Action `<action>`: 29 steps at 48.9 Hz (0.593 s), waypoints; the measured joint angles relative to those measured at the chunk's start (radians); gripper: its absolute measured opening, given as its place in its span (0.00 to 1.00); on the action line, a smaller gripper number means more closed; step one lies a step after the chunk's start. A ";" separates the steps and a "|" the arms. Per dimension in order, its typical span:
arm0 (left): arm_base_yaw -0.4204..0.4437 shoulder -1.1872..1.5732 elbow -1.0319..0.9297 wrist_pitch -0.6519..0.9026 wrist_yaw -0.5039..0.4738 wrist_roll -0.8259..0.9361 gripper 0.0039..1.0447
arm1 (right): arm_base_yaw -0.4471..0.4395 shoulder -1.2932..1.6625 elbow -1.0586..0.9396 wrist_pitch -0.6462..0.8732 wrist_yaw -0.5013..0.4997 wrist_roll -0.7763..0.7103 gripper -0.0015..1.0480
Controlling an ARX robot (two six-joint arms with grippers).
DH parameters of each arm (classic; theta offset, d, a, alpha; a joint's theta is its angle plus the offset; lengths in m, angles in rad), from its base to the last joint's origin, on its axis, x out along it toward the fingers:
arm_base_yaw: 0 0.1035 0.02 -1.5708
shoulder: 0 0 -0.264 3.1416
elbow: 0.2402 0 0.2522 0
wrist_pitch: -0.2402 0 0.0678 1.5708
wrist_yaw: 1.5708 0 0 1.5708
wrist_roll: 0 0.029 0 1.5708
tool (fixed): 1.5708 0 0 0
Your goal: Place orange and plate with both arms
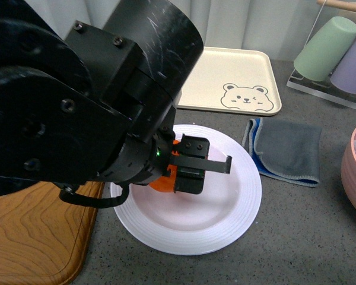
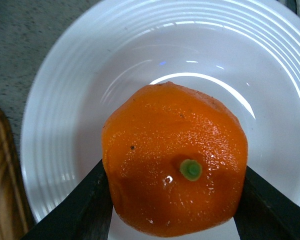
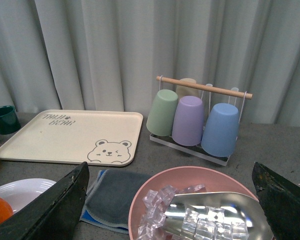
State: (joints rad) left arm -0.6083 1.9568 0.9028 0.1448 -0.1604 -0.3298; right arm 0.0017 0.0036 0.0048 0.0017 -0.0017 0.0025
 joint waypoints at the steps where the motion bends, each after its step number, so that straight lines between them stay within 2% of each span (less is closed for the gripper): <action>1: -0.005 0.014 0.005 0.002 0.002 0.003 0.53 | 0.000 0.000 0.000 0.000 0.000 0.000 0.91; 10: -0.020 0.068 0.029 0.003 0.000 0.006 0.54 | 0.000 0.000 0.000 0.000 0.000 0.000 0.91; 23: -0.016 0.042 0.014 0.005 -0.005 0.003 0.95 | 0.000 0.000 0.000 0.000 0.000 0.000 0.91; 29: -0.004 -0.058 -0.045 0.022 -0.031 -0.026 0.94 | 0.000 0.000 0.000 0.000 0.000 0.000 0.91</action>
State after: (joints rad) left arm -0.6121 1.8992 0.8574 0.1665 -0.1917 -0.3553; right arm 0.0017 0.0036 0.0048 0.0017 -0.0013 0.0025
